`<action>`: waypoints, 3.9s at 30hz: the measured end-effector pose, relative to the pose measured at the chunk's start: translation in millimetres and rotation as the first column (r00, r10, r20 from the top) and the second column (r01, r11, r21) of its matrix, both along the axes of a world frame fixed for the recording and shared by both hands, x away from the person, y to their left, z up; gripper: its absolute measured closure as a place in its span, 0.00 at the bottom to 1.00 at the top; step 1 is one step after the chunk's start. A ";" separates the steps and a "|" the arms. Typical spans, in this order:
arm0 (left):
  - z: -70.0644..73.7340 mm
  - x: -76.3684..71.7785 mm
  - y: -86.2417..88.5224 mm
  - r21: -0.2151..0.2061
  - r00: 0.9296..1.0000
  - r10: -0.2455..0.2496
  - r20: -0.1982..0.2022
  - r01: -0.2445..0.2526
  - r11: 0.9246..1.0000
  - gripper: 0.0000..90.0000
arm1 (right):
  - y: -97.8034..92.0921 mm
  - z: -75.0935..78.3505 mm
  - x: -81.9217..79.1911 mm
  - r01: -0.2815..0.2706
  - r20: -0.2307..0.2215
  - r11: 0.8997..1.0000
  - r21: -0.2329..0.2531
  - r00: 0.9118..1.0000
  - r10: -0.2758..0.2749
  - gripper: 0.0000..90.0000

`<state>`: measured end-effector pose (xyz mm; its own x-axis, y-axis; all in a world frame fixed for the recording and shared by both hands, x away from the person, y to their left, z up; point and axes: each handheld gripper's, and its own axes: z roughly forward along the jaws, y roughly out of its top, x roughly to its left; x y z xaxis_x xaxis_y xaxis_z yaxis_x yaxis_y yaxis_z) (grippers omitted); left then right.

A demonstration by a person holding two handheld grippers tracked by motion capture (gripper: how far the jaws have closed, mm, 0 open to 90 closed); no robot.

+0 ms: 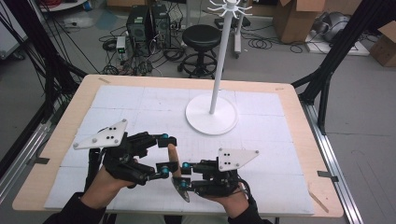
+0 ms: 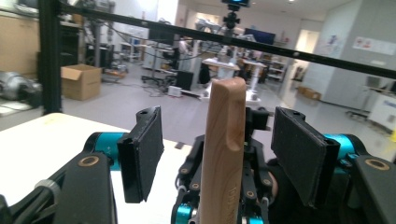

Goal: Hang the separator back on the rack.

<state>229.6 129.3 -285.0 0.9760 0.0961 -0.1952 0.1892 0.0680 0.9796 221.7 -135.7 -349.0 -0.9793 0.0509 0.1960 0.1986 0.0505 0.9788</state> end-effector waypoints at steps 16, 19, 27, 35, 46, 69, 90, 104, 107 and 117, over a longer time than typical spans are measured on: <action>-3.3 0.2 -4.8 -0.005 0.988 -0.151 -0.017 0.151 0.989 0.66 | 5.0 -3.2 2.8 -0.147 -0.069 0.987 0.059 0.986 0.151 0.78; -3.1 0.7 -4.6 -0.006 0.987 -0.160 -0.021 0.160 0.987 0.73 | 6.4 -4.4 3.5 -0.170 -0.082 0.984 0.060 0.981 0.174 0.78; -2.7 -0.8 -3.5 0.002 0.988 -0.152 -0.003 0.152 0.988 0.79 | 7.7 -5.2 4.2 -0.192 -0.095 0.979 0.062 0.976 0.197 0.78; 0.7 -1.9 -2.8 0.019 0.997 -0.082 -0.014 0.082 0.996 0.80 | 5.2 -5.4 6.8 -0.161 -0.127 0.984 0.075 0.977 0.169 0.77; 6.6 -4.8 -3.5 0.111 0.995 0.105 -0.003 -0.104 0.988 0.80 | -2.1 -2.8 7.6 0.054 -0.086 0.998 0.027 0.995 -0.051 0.46; 7.2 -7.1 -9.1 0.147 0.959 0.282 0.003 -0.279 0.949 0.80 | 15.9 2.7 6.0 0.189 0.035 0.981 -0.043 0.982 -0.188 0.62; -7.5 3.7 22.1 0.050 0.959 0.280 -0.050 -0.277 0.959 0.35 | 7.5 1.6 16.7 0.184 -0.021 0.980 -0.073 0.982 -0.186 0.80; -63.5 9.1 90.2 0.110 0.907 0.420 0.012 -0.419 0.901 0.21 | -12.2 25.7 55.6 0.257 0.000 0.965 -0.056 0.966 -0.257 0.80; -76.0 9.8 102.2 0.096 0.892 0.451 0.031 -0.451 0.887 0.21 | -14.4 34.4 66.4 0.260 0.004 0.964 -0.051 0.965 -0.260 0.80; -97.8 13.9 122.2 0.116 0.859 0.512 0.034 -0.512 0.851 0.20 | -23.7 60.2 106.8 0.310 0.005 0.950 -0.031 0.951 -0.310 0.80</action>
<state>243.5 251.5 -382.8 0.7828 0.6040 -0.1499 0.1576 0.0406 0.9867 328.5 -159.4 -288.8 -0.9141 0.3583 0.1898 0.2096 0.0170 0.9776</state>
